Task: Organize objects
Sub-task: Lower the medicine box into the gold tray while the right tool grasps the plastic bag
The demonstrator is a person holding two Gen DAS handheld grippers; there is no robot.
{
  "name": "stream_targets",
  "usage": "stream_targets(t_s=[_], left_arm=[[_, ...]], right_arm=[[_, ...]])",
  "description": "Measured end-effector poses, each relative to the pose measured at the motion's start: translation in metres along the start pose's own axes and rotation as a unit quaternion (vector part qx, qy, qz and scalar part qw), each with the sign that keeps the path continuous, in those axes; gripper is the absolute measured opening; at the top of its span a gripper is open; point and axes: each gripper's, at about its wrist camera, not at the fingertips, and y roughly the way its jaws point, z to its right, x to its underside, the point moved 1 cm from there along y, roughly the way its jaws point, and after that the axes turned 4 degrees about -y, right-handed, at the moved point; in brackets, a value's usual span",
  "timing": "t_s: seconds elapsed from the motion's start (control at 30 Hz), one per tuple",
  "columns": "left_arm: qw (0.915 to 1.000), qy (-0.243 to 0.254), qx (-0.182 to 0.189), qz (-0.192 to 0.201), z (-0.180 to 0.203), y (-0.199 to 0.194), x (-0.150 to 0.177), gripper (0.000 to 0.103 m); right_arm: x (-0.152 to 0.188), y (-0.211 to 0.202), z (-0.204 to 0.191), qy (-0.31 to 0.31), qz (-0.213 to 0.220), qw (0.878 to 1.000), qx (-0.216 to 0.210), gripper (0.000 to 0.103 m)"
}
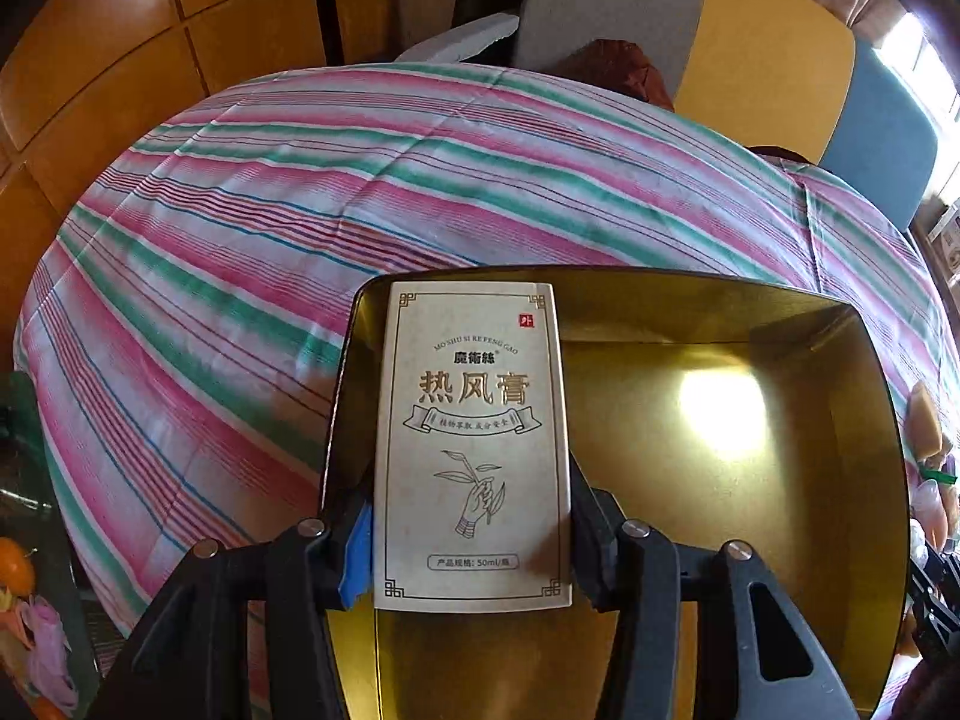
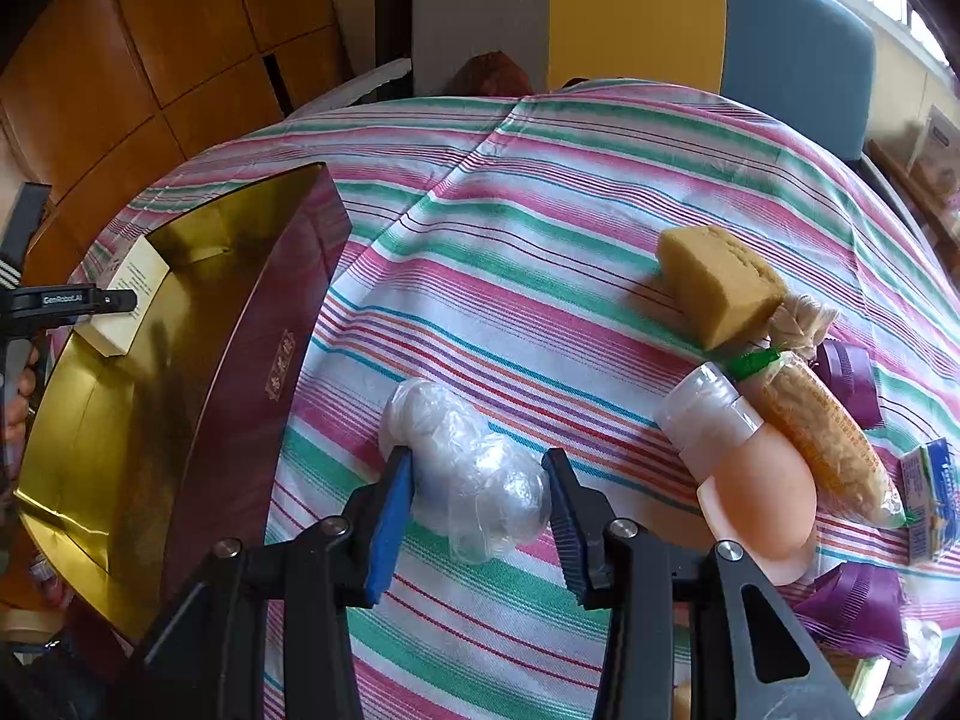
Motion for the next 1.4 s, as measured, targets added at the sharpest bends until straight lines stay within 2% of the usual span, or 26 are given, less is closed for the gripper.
stream_targets(t_s=[0.2,0.27,0.33,0.43,0.67,0.77,0.9,1.13,1.3,1.4], left_arm=[[0.9999,0.010,0.005,0.006,-0.001,-0.003,-0.004,0.055],[0.9998,0.015,0.015,0.003,0.001,-0.007,-0.004,0.060],[0.9997,0.020,0.014,0.008,0.002,-0.012,-0.002,0.070],[0.9991,0.029,0.019,0.023,0.004,-0.023,0.002,0.071],[0.9967,0.039,-0.009,0.071,-0.006,-0.056,0.021,0.071],[0.9963,0.043,-0.013,0.073,-0.016,-0.066,0.033,0.066],[0.9971,0.042,0.021,0.061,-0.024,-0.069,0.047,0.054],[0.9950,0.047,0.085,0.025,0.000,-0.050,0.050,0.053],[0.9980,0.021,0.058,0.012,-0.004,-0.030,0.039,0.053],[0.9987,0.015,0.044,0.021,-0.013,-0.030,0.035,0.050]], right_arm=[[0.000,0.001,-0.002,0.000,-0.004,1.000,0.011,0.044],[0.000,0.002,-0.003,0.003,-0.005,1.000,0.015,0.044],[-0.001,0.002,-0.003,0.006,-0.006,1.000,0.019,0.044],[-0.001,0.002,-0.005,0.008,-0.009,1.000,0.028,0.044],[-0.001,0.004,-0.010,0.010,-0.016,0.999,0.048,0.044],[-0.001,0.003,-0.010,0.013,-0.018,0.998,0.052,0.044],[0.000,0.003,-0.013,0.011,-0.021,0.998,0.061,0.044],[0.000,0.002,-0.014,0.015,-0.026,0.997,0.070,0.044],[0.000,-0.001,-0.014,0.015,-0.027,0.997,0.075,0.044],[0.001,-0.002,-0.015,0.015,-0.026,0.997,0.078,0.044]])
